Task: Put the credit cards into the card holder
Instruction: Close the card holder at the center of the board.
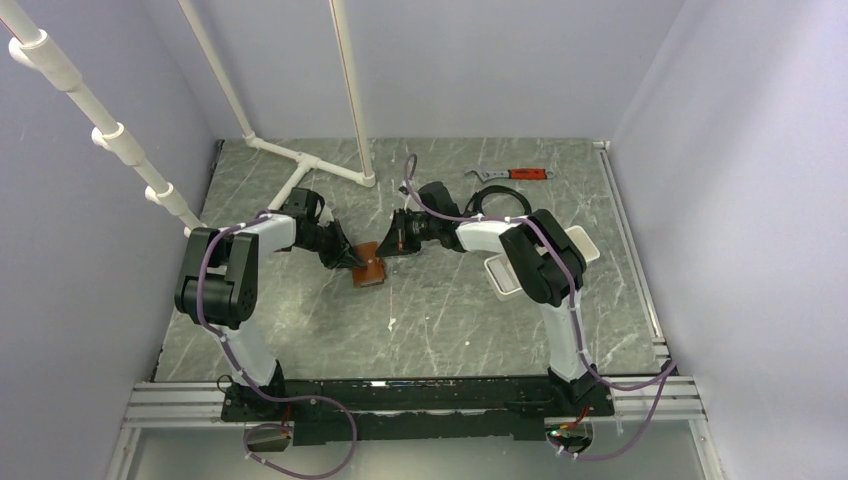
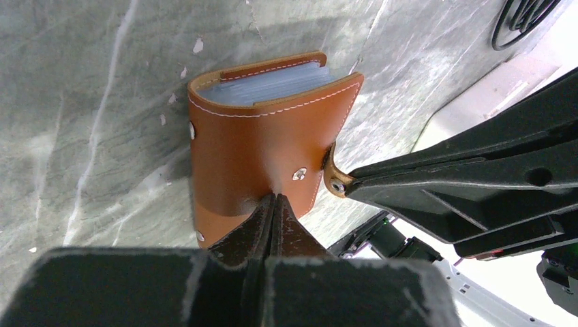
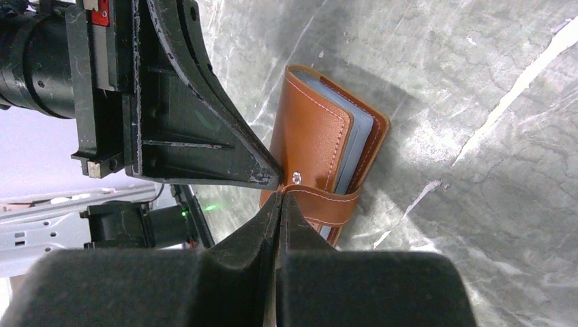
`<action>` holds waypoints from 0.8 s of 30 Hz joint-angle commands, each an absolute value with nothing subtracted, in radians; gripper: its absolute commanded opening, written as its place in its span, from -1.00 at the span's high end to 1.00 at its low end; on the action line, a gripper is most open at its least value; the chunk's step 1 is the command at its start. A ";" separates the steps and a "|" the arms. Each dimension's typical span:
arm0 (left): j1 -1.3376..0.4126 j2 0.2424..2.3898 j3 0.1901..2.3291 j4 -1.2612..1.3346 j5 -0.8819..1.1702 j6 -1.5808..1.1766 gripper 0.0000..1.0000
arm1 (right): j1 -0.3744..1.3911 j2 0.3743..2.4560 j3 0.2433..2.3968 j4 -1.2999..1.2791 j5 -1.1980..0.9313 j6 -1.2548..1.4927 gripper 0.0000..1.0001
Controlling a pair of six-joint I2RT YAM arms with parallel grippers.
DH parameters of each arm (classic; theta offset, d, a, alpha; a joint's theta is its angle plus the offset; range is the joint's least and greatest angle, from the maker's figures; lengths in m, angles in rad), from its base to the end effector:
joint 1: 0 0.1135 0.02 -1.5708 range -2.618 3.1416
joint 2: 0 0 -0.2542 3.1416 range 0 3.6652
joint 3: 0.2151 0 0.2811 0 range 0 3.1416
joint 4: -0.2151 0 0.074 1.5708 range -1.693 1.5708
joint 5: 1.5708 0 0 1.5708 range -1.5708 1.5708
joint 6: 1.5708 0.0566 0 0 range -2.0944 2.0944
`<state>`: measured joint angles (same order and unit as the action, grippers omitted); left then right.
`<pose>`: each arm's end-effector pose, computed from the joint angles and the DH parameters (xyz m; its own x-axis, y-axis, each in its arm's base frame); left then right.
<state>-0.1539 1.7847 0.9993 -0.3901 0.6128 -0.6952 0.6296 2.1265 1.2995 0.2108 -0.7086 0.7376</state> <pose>0.3477 -0.0869 0.0991 -0.9208 -0.3874 0.0443 -0.3198 0.6853 -0.6543 0.3660 0.3122 0.1004 -0.9351 -0.0494 -0.3510 -0.3344 0.4516 0.8272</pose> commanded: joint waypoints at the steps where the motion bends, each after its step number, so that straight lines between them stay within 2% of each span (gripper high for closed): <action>1: -0.160 1.819 1.001 -0.414 0.560 -0.672 1.00 | 0.633 2.142 1.336 0.277 -0.737 0.771 1.00; 24: -0.172 1.853 1.023 -0.424 0.551 -0.671 1.00 | 0.648 2.220 1.393 0.286 -0.767 0.789 1.00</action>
